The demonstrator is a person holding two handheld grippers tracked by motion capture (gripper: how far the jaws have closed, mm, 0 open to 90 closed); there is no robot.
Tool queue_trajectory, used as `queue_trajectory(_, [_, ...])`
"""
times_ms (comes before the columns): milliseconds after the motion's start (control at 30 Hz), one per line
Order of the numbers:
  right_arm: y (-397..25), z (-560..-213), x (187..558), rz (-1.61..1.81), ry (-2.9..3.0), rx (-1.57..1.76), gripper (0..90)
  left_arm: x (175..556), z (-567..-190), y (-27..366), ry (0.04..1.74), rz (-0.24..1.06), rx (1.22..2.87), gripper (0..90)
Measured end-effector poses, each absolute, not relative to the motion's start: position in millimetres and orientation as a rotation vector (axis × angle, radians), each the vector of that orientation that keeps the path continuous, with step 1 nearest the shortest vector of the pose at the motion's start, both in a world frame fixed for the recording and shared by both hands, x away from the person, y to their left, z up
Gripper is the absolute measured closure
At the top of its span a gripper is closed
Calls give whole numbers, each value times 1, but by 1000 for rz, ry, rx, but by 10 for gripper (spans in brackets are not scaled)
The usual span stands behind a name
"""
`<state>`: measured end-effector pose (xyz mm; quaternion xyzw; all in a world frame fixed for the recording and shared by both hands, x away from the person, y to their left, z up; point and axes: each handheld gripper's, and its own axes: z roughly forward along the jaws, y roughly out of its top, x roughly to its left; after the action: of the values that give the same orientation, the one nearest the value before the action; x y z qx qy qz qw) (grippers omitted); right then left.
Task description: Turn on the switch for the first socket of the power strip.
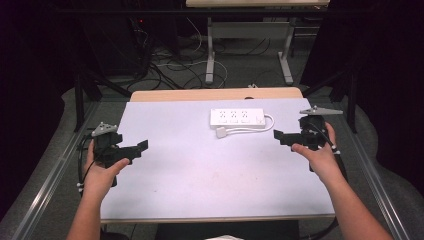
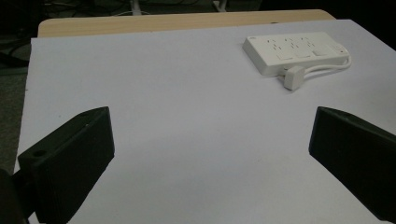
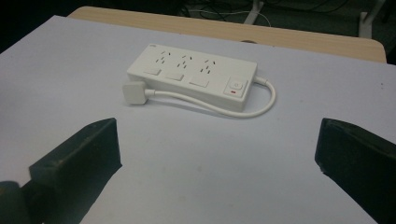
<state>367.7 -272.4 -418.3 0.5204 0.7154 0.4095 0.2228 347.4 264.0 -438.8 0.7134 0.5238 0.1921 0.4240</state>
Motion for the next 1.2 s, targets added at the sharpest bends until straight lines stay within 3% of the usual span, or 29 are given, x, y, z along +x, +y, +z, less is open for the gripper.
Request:
queue_trajectory(433, [-289, -429, 340, 1110, 1958, 1473, 0, 347, -440, 262, 1305, 485, 1779, 2])
queue_trajectory(1200, [-341, -459, 339, 1048, 1799, 1664, 0, 349, -443, 264, 1324, 486, 1782, 2])
